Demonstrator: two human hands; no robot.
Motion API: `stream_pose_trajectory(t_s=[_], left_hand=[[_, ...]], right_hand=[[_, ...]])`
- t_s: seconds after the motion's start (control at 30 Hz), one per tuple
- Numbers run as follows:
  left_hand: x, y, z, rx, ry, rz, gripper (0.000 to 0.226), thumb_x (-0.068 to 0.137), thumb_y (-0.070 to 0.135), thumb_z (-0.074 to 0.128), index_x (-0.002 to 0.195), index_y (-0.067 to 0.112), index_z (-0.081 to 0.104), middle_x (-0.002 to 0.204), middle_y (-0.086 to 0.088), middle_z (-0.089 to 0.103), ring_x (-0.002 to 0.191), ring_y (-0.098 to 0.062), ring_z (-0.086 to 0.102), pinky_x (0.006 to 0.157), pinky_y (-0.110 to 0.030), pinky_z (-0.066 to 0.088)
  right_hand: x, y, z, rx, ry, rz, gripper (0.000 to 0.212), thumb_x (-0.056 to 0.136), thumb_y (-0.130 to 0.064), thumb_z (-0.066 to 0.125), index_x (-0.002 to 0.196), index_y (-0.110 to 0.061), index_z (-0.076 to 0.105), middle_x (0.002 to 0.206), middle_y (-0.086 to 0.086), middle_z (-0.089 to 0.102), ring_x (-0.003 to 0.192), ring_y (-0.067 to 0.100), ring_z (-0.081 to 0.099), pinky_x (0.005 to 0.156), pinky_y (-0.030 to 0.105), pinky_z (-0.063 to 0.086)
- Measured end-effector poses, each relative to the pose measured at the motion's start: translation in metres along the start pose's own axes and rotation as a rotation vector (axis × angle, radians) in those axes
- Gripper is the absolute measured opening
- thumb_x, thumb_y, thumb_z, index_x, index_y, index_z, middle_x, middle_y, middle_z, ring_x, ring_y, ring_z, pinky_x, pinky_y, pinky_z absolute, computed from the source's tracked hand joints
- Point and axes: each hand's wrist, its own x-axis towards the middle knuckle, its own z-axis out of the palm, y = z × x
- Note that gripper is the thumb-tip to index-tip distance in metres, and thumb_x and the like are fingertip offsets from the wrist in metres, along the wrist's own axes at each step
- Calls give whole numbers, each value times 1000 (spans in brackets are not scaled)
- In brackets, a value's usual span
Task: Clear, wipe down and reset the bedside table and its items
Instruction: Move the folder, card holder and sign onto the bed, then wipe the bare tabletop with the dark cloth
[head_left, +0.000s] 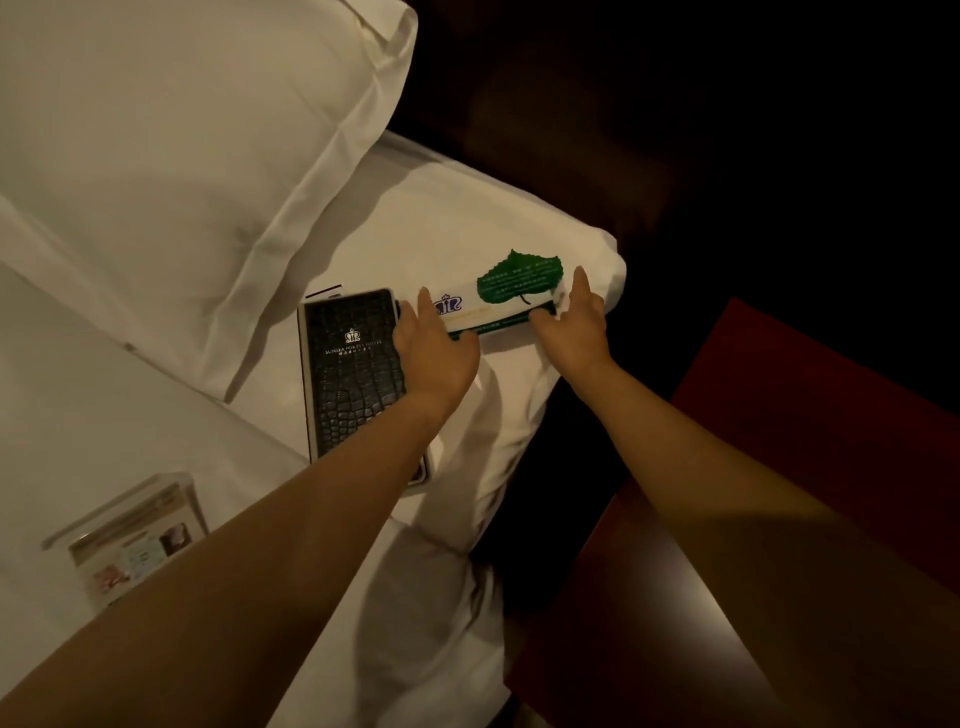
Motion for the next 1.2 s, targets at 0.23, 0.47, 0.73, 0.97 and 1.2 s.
stream_pose_trajectory(t_s=[0.23,0.47,0.73,0.97,1.2], left_hand=[[-20,22,-2,74,-33,249,67,92,13,49,148,8,14,157,-20,11,146,-30,6,118,-36,5],[-67,44,23,92,-209,365,64,92,15,49,148,9,17,157,-13,18,146,-27,13,119,-34,10],[-148,61,87,131,-468,549,60,95,19,46,149,12,20,155,-9,26,144,-24,21,119,-39,22],[-227,69,142,177,-580,624,60,95,22,47,148,18,21,157,-4,22,146,-20,13,116,-36,20],[-270,65,188,273,-691,690,58,95,28,46,148,22,21,158,-2,20,147,-21,10,117,-37,17]], right_hand=[[-24,7,-32,-156,-11,-31,74,92,-33,51,150,-17,7,156,14,15,142,34,15,116,42,22],[-81,37,-75,-284,123,-9,71,93,-32,50,149,-13,11,152,15,24,137,35,22,111,41,26],[-170,111,-137,-276,279,81,64,96,-37,42,149,-17,13,155,5,23,139,26,19,112,41,27],[-242,195,-184,-207,428,251,63,95,-49,35,147,-17,21,152,4,31,139,26,23,114,45,27],[-304,270,-216,-247,526,363,62,93,-57,25,145,-22,26,151,1,36,140,25,25,113,46,22]])
